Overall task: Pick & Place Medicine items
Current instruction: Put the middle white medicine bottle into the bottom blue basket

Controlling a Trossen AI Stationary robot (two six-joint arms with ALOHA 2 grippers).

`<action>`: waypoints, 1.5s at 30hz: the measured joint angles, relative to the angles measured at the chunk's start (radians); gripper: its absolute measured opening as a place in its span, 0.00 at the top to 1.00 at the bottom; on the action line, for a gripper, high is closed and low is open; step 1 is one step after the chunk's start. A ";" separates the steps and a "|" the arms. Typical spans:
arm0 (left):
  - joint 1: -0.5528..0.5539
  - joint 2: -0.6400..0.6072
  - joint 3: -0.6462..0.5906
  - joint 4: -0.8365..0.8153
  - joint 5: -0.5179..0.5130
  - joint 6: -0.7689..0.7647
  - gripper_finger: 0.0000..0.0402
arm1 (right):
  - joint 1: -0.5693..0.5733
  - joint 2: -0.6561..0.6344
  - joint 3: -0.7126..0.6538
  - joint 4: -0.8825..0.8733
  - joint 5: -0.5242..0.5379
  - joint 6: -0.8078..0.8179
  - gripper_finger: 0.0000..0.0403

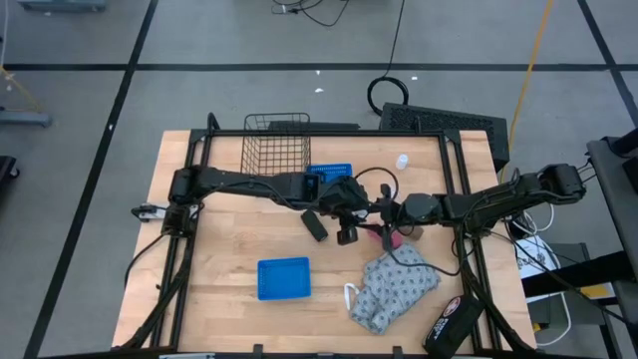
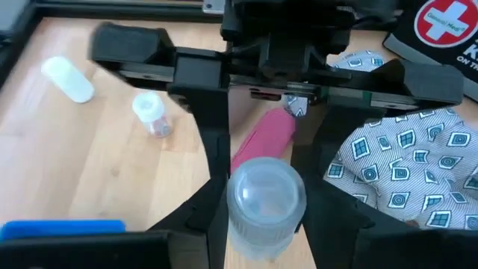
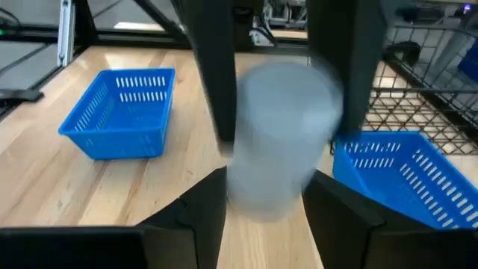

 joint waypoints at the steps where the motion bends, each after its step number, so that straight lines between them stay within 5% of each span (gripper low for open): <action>1: -0.004 -0.015 0.000 -0.004 -0.016 0.006 0.66 | 0.000 -0.002 0.000 -0.014 0.001 0.001 0.57; 12: -0.099 -0.176 -0.128 0.011 -0.167 -0.019 0.66 | -0.001 -0.109 -0.001 -0.116 0.001 -0.002 0.42; 19: -0.226 -0.436 -0.464 0.118 -0.301 -0.175 0.66 | -0.001 -0.155 -0.001 -0.133 0.001 -0.002 0.42; 27: -0.515 -0.659 -0.823 0.268 -0.407 -0.331 0.66 | -0.001 -0.154 -0.003 -0.133 0.001 -0.010 0.45; 34: -0.702 -0.666 -0.989 0.400 -0.599 -0.411 0.66 | -0.001 -0.154 -0.002 -0.061 0.001 -0.067 0.46; 45: -0.748 -0.591 -1.152 0.502 -0.691 -0.527 0.63 | -0.001 -0.154 -0.002 0.020 0.001 -0.120 0.47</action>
